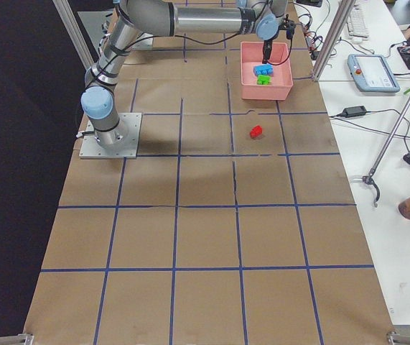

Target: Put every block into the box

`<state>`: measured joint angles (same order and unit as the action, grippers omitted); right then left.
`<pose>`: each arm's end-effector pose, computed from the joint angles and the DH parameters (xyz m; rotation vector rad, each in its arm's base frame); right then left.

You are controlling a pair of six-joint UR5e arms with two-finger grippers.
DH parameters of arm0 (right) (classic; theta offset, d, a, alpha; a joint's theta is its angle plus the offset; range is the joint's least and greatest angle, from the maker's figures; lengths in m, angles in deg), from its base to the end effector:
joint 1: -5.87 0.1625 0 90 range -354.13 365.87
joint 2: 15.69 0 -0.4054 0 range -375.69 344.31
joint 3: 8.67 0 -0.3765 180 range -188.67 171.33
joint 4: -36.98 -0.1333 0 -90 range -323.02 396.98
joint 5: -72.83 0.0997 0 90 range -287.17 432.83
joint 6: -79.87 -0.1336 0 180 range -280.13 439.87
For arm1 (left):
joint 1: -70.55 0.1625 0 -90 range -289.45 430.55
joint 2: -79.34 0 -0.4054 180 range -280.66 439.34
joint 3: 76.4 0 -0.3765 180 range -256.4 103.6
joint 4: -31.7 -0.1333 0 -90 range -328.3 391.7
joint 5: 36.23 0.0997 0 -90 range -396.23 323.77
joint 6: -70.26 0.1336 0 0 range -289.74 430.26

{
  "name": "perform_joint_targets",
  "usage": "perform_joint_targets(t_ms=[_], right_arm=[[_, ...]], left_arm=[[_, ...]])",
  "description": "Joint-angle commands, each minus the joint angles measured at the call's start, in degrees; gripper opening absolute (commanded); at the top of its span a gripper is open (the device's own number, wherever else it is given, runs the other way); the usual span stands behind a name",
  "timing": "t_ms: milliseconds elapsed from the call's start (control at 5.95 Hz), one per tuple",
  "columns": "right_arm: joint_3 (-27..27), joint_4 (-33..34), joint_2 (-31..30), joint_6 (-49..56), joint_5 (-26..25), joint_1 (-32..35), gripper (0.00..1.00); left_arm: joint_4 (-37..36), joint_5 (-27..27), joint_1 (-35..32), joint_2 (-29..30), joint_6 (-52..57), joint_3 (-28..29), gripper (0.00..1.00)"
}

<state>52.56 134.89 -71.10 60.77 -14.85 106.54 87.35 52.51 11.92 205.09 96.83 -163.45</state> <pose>0.2676 -0.6713 0.3283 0.2262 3.0846 -0.0384 0.2255 -0.6315 0.1567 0.1308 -3.1323 0.0538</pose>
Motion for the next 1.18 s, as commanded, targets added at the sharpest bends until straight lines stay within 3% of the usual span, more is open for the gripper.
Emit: perform_joint_targets(t_ms=[0, 504, 672, 1008], right_arm=[[0.3, -4.8, -4.2, 8.9, -2.7, -5.5, 0.99], [4.3, -4.2, -4.2, 39.8, -2.5, -16.3, 0.99], [5.6, -3.5, -3.7, 46.6, -2.3, -18.0, 0.99], [14.5, 6.6, -3.7, 57.3, -2.1, -20.4, 0.99]], left_arm=[[-0.1, -0.1, 0.0, 2.3, 0.6, 1.7, 0.99], [-0.6, -0.5, 0.0, 3.4, 0.9, 2.0, 0.97], [-0.6, -0.7, 0.0, 3.5, 0.9, 2.0, 0.88], [-0.6, -0.9, 0.0, 3.5, 0.9, 1.9, 0.53]])
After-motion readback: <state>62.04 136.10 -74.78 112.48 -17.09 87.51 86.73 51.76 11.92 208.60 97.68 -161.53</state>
